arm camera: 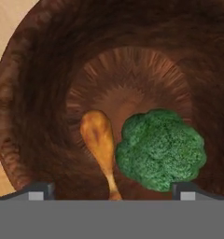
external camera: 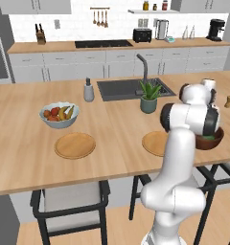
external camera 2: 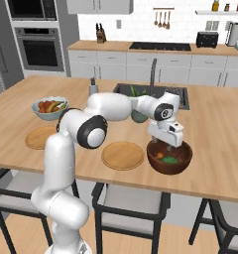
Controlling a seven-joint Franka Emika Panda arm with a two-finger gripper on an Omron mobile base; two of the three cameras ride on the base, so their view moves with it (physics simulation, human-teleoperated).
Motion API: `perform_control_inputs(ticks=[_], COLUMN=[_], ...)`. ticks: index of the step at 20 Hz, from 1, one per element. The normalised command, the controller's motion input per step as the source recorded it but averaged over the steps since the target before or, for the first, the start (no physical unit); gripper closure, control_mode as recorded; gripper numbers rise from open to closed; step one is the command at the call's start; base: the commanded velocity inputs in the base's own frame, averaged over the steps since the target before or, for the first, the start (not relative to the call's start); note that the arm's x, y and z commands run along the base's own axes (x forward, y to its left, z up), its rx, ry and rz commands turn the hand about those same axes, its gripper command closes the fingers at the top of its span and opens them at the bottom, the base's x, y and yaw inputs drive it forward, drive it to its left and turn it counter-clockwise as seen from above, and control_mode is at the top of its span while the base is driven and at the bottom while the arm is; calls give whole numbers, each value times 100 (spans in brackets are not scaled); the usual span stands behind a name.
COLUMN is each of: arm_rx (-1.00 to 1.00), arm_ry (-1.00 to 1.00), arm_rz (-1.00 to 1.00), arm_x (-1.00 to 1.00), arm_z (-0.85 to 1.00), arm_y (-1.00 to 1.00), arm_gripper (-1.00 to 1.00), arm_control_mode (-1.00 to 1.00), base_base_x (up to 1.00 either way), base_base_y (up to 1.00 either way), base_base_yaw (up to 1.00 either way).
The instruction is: Pick the chicken drumstick and broccoli from their plates and place them in the bowl. Then put the bowl in the fridge.
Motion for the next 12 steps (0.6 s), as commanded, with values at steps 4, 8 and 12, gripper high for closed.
perform_control_inputs(ticks=[4, 8, 12], arm_rx=[-9, -5, -4], arm_ry=[-11, -3, -1], arm_rz=[2, 6, 10], arm_x=[1, 4, 9], arm_z=[0, -11, -11], arm_y=[52, 25, 11], arm_gripper=[-100, -100, -100], arm_control_mode=[-100, -100, -100], base_base_x=[0, 0, 0], base_base_y=[0, 0, 0], base_base_yaw=[0, 0, 0])
